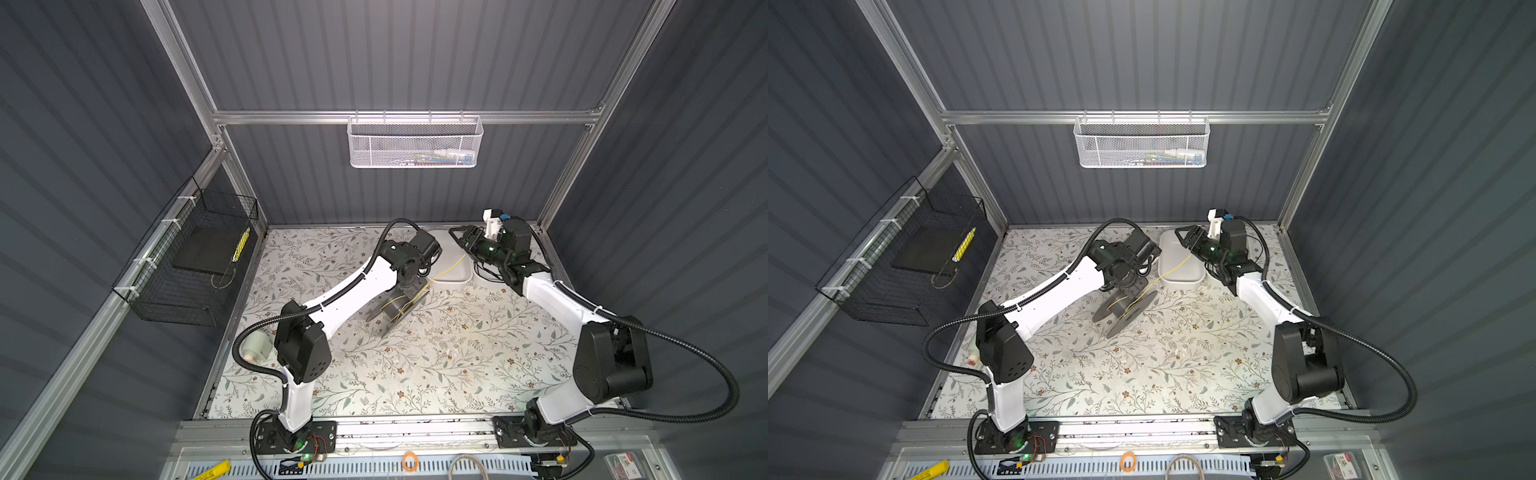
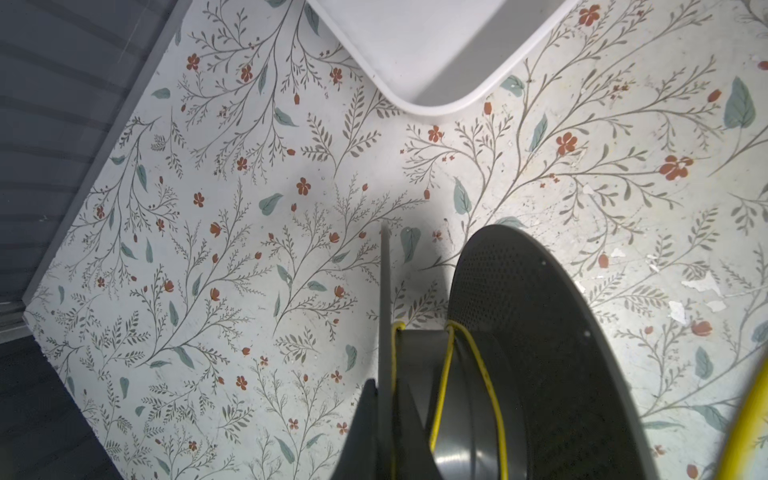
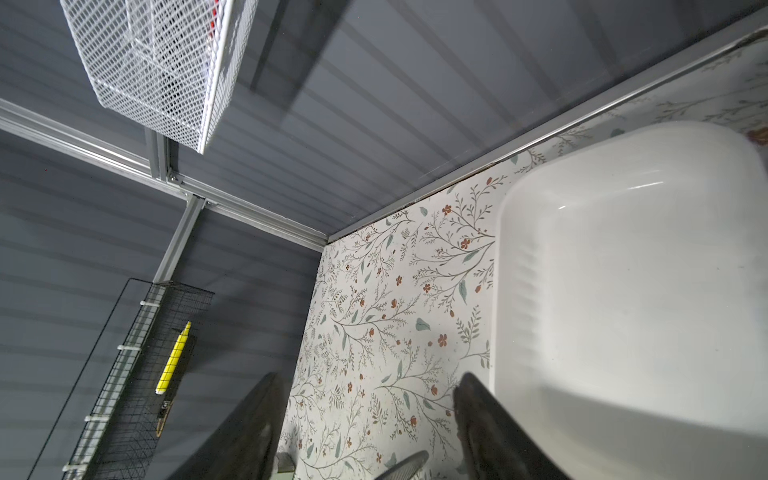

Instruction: Wrap the cables

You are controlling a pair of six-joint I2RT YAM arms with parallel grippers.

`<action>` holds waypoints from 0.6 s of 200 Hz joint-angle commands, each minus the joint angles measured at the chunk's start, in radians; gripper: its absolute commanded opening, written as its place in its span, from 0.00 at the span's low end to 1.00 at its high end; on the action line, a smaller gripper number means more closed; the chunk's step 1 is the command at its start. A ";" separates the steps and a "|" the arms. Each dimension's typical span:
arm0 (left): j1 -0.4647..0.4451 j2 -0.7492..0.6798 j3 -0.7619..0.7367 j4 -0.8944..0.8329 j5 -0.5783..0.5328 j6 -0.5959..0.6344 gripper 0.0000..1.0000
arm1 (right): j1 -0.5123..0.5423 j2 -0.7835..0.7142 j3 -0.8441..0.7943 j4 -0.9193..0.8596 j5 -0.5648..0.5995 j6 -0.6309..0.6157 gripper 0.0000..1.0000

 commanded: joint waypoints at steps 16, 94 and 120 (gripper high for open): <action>0.012 -0.010 0.044 -0.037 0.048 0.015 0.00 | -0.076 0.023 -0.028 -0.037 -0.079 0.029 0.72; 0.035 0.066 0.131 -0.109 -0.002 0.031 0.00 | -0.158 -0.038 -0.053 -0.045 -0.132 0.006 0.78; 0.038 0.127 0.217 -0.149 0.002 0.032 0.00 | -0.158 -0.074 -0.040 -0.097 -0.131 -0.020 0.80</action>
